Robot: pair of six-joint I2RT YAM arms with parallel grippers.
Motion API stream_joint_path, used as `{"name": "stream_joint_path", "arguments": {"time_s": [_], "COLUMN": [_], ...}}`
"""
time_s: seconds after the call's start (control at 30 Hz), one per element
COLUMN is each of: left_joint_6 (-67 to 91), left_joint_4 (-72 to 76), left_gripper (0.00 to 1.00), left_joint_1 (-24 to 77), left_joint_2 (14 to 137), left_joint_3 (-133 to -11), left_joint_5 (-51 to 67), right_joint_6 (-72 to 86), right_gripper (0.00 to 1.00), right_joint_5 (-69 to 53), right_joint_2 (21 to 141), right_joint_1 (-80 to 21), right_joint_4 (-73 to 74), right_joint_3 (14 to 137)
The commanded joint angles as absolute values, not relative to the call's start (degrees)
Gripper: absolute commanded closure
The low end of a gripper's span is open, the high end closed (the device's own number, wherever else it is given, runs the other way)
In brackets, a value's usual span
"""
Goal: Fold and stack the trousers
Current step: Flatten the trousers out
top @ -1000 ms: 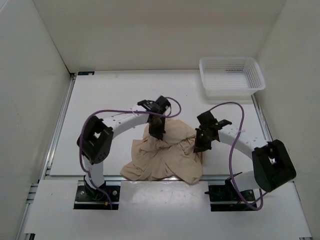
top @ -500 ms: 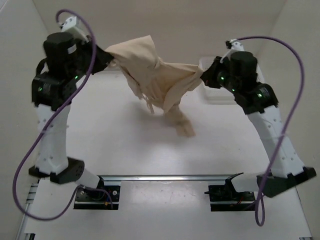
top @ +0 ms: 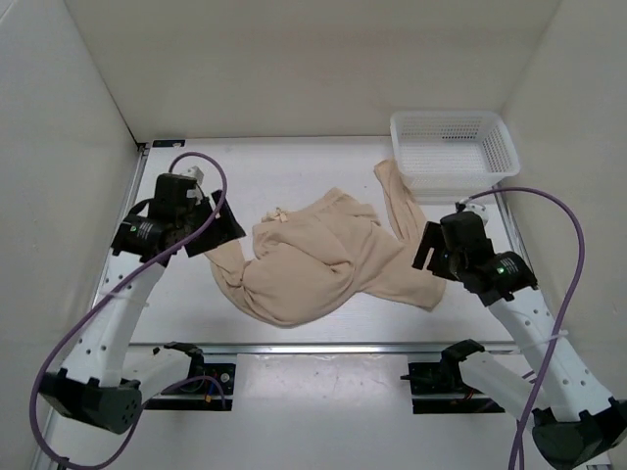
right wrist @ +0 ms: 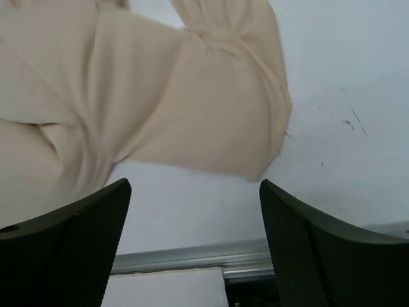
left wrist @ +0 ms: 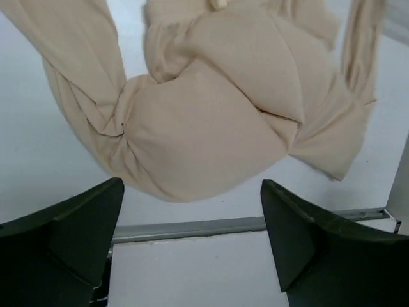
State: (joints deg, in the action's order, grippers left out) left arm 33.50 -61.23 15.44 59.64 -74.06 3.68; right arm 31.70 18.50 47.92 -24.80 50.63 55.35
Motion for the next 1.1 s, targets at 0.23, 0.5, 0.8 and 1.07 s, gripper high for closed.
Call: {"name": "stream_joint_path", "arguments": {"time_s": [0.23, 0.5, 0.8, 1.07], "left_joint_6": [33.66, 34.02, 34.00, 36.74], "left_joint_4": [-58.37, -50.01, -59.33, -49.93], "left_gripper": [0.90, 0.65, 0.19, 0.19], "left_joint_1": [15.21, 18.02, 17.49, 16.87], "left_joint_2": [64.77, 85.66, 119.70, 114.35], "left_joint_3": [-69.62, -78.95, -104.94, -88.78], "left_joint_5": [1.48, 2.20, -3.77, -0.18], "right_joint_6": [33.67, 35.68, 35.68, 36.39], "right_gripper": [1.00, 0.89, 0.72, 0.68], "right_joint_5": [17.94, 8.53, 10.28, 11.34], "right_joint_2": [58.44, 57.93, 50.28, 48.24], "right_joint_1": [-25.83, -28.30, -28.83, -28.83], "right_joint_4": [46.24, 43.51, 51.94, 53.17], "right_joint_3": [63.11, 54.67, 54.49, 52.56]}}
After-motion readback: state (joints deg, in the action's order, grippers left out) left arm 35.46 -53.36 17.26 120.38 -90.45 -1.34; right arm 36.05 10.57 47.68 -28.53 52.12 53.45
